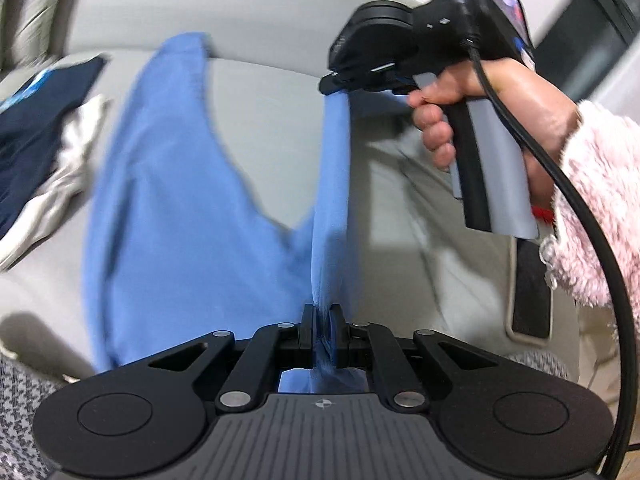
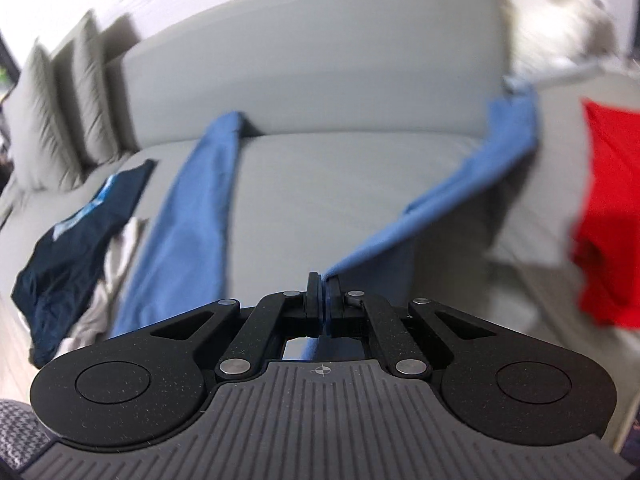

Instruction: Fold clothes

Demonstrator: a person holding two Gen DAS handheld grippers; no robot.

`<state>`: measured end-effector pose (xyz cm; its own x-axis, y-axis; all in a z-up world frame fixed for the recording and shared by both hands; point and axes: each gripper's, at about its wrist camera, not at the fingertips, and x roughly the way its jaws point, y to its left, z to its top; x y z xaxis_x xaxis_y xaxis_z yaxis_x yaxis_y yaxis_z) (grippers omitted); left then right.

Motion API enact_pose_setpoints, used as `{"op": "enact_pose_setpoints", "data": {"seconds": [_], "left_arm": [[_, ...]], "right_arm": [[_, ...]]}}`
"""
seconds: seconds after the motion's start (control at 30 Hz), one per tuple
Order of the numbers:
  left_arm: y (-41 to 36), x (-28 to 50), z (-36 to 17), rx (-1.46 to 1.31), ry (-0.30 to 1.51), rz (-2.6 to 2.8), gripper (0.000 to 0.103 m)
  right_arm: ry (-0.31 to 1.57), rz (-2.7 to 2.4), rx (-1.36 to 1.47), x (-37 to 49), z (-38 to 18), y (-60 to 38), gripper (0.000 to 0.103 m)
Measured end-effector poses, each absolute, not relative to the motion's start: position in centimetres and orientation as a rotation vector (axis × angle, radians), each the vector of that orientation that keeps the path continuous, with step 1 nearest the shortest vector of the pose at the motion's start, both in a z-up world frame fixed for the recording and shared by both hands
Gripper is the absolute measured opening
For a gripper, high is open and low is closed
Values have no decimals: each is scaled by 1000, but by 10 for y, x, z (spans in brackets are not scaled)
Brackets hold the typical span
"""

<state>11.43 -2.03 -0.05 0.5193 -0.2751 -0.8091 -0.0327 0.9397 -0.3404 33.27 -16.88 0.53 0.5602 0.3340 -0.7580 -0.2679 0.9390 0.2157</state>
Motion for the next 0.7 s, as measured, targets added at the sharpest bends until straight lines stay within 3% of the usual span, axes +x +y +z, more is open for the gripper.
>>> {"op": "enact_pose_setpoints", "data": {"seconds": [0.3, 0.53, 0.6, 0.63, 0.67, 0.7], "left_arm": [[76, 98, -26, -587, 1080, -73, 6], [119, 95, -41, -707, 1106, -4, 6], [127, 100, -49, -731, 1132, 57, 15], [128, 103, -51, -724, 1150, 83, 26], [129, 106, -52, -700, 1180, 123, 48], [129, 108, -50, -657, 1201, 155, 56]], "right_arm": [[957, 515, -215, 325, -2, 21, 1], [1007, 555, -357, 311, -27, 93, 1], [1018, 551, -392, 311, -33, 108, 1], [1035, 548, -420, 313, -39, 117, 1], [1052, 545, -448, 314, -46, 126, 6], [1069, 541, -474, 315, -53, 135, 11]]}}
